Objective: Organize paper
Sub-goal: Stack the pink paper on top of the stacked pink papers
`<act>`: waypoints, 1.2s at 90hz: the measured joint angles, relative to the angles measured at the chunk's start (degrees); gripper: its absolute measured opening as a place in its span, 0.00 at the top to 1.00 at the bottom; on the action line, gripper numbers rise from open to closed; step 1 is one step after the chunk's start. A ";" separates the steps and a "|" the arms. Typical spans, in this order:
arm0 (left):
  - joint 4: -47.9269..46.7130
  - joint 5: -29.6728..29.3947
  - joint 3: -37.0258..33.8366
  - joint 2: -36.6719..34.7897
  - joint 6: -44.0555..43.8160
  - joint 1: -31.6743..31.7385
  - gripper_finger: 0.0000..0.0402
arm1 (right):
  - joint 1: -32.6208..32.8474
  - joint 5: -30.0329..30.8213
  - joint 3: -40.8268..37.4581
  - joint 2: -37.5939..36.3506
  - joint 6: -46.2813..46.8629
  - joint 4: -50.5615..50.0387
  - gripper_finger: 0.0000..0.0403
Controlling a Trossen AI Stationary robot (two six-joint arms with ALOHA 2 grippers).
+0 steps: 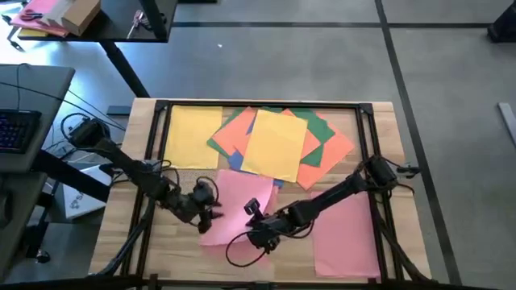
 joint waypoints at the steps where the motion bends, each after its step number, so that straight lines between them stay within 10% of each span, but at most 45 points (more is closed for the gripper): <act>1: -0.07 -0.05 0.15 0.16 -0.66 -0.43 0.55 | -0.02 -0.04 0.00 0.00 0.55 0.03 1.00; 44: -16.86 -12.76 25.76 19.79 7.61 -11.59 0.59 | -0.90 -3.08 0.00 0.00 19.80 0.59 1.00; 89: -19.51 -11.65 30.05 28.90 -2.17 -6.69 0.44 | -1.52 -2.84 -0.04 0.24 22.69 0.51 1.00; 108: -23.65 -8.47 29.98 28.90 -2.08 -3.93 0.59 | -1.39 -1.18 1.79 0.24 22.84 -0.17 1.00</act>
